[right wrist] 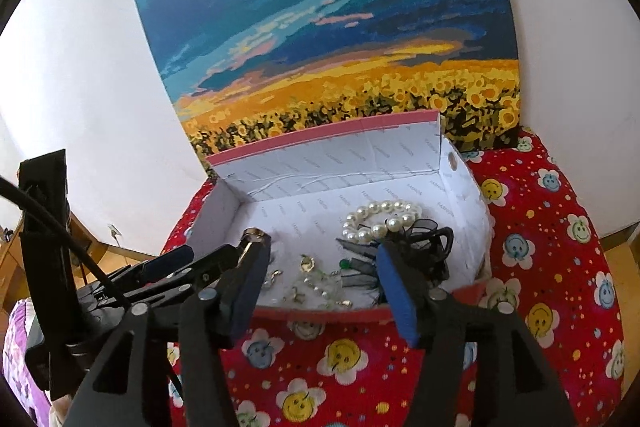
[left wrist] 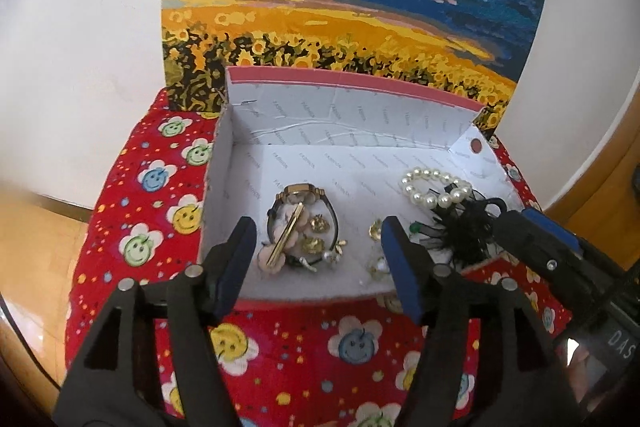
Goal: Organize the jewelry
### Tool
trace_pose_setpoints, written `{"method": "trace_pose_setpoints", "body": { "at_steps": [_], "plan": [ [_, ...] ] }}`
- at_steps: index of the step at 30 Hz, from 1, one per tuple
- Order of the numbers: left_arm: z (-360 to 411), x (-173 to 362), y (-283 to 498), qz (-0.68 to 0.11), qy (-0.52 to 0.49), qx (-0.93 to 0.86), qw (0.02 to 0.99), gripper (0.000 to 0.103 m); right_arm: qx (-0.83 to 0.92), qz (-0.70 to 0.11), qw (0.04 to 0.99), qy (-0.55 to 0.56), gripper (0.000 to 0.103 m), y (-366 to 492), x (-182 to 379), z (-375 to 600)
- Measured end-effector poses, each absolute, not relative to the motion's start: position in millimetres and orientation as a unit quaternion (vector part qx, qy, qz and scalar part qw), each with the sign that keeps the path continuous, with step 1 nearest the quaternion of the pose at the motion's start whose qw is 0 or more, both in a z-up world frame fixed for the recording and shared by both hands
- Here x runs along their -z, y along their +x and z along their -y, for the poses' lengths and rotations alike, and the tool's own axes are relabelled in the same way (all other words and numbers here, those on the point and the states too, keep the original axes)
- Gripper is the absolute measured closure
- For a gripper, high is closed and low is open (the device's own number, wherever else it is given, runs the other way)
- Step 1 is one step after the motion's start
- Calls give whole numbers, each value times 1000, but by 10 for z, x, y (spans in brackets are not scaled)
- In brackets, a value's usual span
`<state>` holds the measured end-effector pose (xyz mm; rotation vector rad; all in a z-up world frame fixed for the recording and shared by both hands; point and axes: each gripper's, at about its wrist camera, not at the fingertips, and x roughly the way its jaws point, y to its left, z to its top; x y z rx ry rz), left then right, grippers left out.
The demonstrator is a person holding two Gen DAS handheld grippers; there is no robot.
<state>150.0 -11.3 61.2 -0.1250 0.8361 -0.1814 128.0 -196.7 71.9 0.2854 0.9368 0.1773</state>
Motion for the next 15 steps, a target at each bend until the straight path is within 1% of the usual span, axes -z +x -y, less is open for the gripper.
{"method": "trace_pose_setpoints", "body": {
  "at_steps": [3,5,15],
  "plan": [
    [90,-651,1371,-403,-58,87,909,43,-83,-444,882,133,40,1163,-791,1968],
    [77,-662,1306,-402,-58,85,910,42,-84,-441,883,134,36,1094,-822,1976],
    [37,-610,872,-405,-52,69,910,34,-76,-452,879,132,35,711,-760,2011]
  ]
}}
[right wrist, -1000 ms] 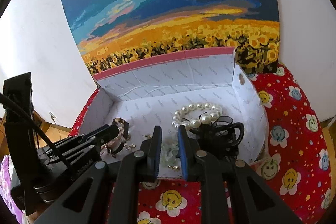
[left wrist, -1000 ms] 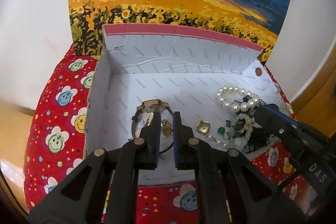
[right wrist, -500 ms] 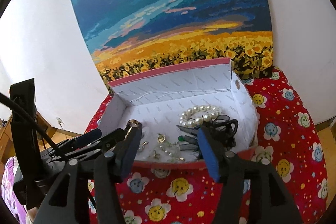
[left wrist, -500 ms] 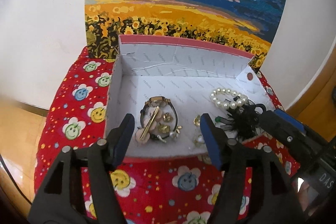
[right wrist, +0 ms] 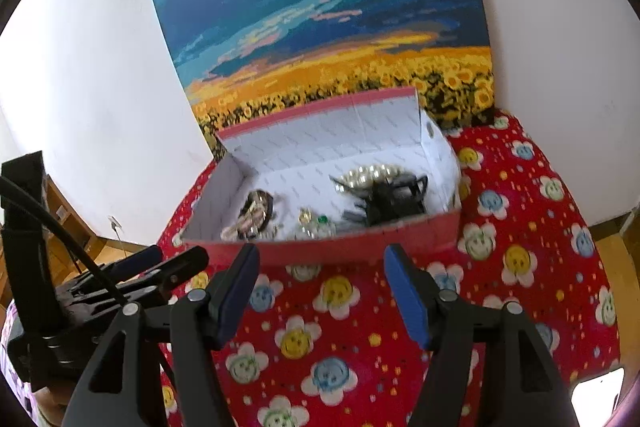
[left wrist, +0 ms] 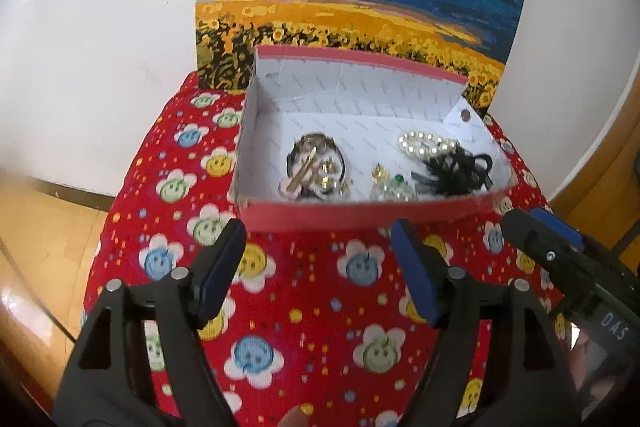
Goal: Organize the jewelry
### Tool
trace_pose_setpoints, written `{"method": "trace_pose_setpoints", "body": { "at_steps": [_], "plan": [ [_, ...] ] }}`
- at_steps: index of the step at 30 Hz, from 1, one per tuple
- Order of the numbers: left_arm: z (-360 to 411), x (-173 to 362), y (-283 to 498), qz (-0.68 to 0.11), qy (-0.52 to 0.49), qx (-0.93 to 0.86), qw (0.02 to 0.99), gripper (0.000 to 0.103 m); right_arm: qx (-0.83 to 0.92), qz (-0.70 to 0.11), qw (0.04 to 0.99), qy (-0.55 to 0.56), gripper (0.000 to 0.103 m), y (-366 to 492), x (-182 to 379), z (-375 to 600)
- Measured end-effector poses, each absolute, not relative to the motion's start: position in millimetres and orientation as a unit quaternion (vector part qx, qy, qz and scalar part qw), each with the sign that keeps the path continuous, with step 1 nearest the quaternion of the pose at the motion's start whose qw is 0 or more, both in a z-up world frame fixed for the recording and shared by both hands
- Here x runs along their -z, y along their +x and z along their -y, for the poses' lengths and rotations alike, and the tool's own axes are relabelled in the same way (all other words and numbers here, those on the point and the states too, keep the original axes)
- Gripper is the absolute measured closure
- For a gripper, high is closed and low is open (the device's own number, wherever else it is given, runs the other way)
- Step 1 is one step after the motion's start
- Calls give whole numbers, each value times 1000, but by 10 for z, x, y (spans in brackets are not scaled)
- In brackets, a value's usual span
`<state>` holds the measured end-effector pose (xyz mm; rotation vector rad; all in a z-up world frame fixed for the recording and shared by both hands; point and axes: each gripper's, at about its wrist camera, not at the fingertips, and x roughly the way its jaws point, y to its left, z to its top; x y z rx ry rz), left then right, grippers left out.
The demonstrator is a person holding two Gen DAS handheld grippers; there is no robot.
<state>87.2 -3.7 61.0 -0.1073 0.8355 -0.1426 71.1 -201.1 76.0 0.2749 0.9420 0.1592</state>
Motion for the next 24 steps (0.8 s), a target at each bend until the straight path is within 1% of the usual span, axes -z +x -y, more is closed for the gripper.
{"method": "trace_pose_setpoints", "body": {
  "at_steps": [6,8,16,24],
  "plan": [
    [71,-502,720,-415,-53,63,906,31,-70,-469,873,114,34,503,-610,1996],
    [87,-450,695,-420,-51,61,904,31,-64,-473,872,105,32,451,-557,1983],
    [141,-226,676,-436,-31,31,899,30,-48,-488,868,80,31,359,-366,1939],
    [163,-126,703,-442,-21,16,896,30,-38,-497,864,75,30,370,-262,1950]
  ]
}}
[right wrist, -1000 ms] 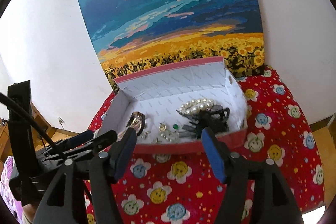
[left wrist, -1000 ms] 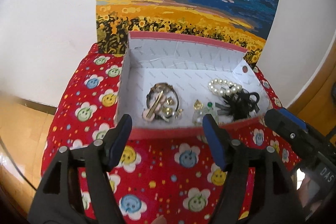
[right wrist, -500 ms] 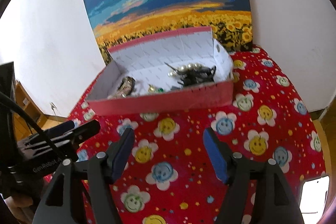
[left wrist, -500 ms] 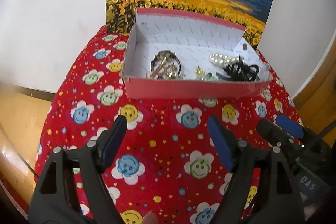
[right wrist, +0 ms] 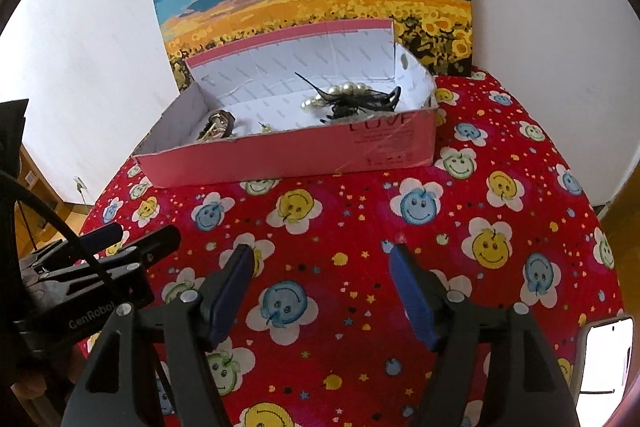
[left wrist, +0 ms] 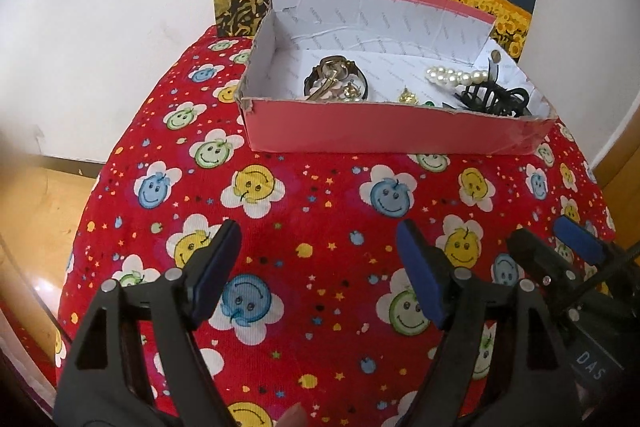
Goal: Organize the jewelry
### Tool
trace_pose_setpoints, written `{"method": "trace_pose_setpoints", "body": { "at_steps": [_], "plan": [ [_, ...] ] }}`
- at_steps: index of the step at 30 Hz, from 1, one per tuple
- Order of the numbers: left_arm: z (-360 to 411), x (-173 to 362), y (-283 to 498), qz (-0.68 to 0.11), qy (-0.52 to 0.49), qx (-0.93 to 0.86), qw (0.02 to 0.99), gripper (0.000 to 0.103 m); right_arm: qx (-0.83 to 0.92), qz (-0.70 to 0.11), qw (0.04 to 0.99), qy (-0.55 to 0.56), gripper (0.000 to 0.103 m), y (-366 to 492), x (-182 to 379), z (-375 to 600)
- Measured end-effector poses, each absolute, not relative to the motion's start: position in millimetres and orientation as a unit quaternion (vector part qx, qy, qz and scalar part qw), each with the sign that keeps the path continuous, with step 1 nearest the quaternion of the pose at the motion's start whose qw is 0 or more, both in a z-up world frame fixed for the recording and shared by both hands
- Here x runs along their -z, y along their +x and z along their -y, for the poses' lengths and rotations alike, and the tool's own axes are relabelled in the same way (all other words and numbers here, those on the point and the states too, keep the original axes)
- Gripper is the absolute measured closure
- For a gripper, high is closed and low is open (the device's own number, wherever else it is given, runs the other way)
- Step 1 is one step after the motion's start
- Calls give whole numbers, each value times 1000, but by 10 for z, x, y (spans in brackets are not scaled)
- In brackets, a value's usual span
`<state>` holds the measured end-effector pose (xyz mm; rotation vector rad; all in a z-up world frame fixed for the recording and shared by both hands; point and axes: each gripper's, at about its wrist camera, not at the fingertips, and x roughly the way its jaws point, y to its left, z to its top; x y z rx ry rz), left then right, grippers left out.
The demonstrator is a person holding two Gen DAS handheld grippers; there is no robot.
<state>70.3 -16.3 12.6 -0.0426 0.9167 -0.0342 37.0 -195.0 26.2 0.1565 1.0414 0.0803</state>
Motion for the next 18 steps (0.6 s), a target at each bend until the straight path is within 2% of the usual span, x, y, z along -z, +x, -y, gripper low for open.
{"method": "trace_pose_setpoints", "body": {
  "at_steps": [18],
  "plan": [
    [219,-54,718,-447,-8,6,894,30,-30,-509,856,82,29,393,-205,1975]
  ]
}}
